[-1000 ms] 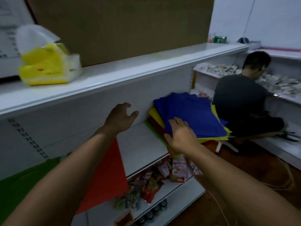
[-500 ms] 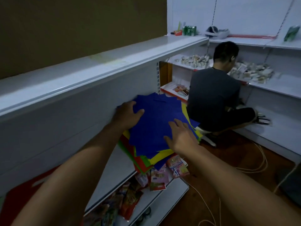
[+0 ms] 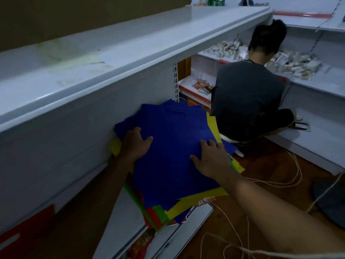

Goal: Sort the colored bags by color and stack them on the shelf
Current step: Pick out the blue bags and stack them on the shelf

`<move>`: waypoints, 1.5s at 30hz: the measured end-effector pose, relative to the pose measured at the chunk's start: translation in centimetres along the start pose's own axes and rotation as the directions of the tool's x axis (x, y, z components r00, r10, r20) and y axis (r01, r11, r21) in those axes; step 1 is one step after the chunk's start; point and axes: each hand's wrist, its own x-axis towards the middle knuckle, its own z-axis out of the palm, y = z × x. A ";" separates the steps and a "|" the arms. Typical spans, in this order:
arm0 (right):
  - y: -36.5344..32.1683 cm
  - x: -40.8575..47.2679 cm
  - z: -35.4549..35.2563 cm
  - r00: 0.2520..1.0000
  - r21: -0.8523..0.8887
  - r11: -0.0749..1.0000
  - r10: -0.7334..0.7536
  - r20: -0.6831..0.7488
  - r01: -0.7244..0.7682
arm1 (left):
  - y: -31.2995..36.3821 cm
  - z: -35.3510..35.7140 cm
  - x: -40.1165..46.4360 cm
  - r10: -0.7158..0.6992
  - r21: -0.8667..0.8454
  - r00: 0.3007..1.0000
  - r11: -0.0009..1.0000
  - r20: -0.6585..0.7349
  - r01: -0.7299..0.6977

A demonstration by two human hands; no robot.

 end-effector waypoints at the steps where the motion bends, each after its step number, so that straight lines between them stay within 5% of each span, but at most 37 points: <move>1: -0.2 0.0 0.0 0.999 -0.002 1.000 -0.019 -0.025 0.019 | 0.0 0.0 0.2 -0.014 -0.044 1.000 0.999 -0.016 0.013; 5: -0.8 -0.1 -0.2 0.997 0.059 0.996 -0.072 -0.038 0.074 | 0.0 -0.5 0.3 -0.072 -0.218 0.993 0.975 -0.098 0.049; 12: -1.3 -0.2 0.0 0.985 0.185 0.967 -0.175 -0.013 0.174 | -1.2 -1.0 0.2 -0.212 -0.268 0.971 0.947 -0.110 0.176; 22: -0.6 0.0 0.5 0.988 0.294 0.944 -0.152 -0.019 0.151 | -1.4 -1.8 -1.5 -0.093 -0.429 0.995 0.901 -0.047 0.064; 28: -0.7 0.6 -0.1 0.991 0.466 0.879 -0.044 -0.127 0.099 | -1.6 -4.4 -3.4 0.001 -0.759 0.997 0.649 0.075 0.057; 31: -1.7 0.0 -0.8 0.978 0.555 0.813 -0.082 -0.194 0.178 | -2.4 -5.8 -4.4 -0.006 -0.790 0.998 0.611 0.058 0.049; 38: -5.0 -3.7 -1.8 0.866 0.475 0.733 -0.333 -0.372 0.486 | -5.5 -9.2 -10.0 -0.031 -0.660 0.991 0.749 -0.130 -0.063; 45: -11.2 -9.7 -0.8 0.831 0.510 0.660 -0.488 -0.266 0.551 | -10.1 -14.0 -20.1 -0.109 -0.502 0.932 0.861 -0.345 -0.085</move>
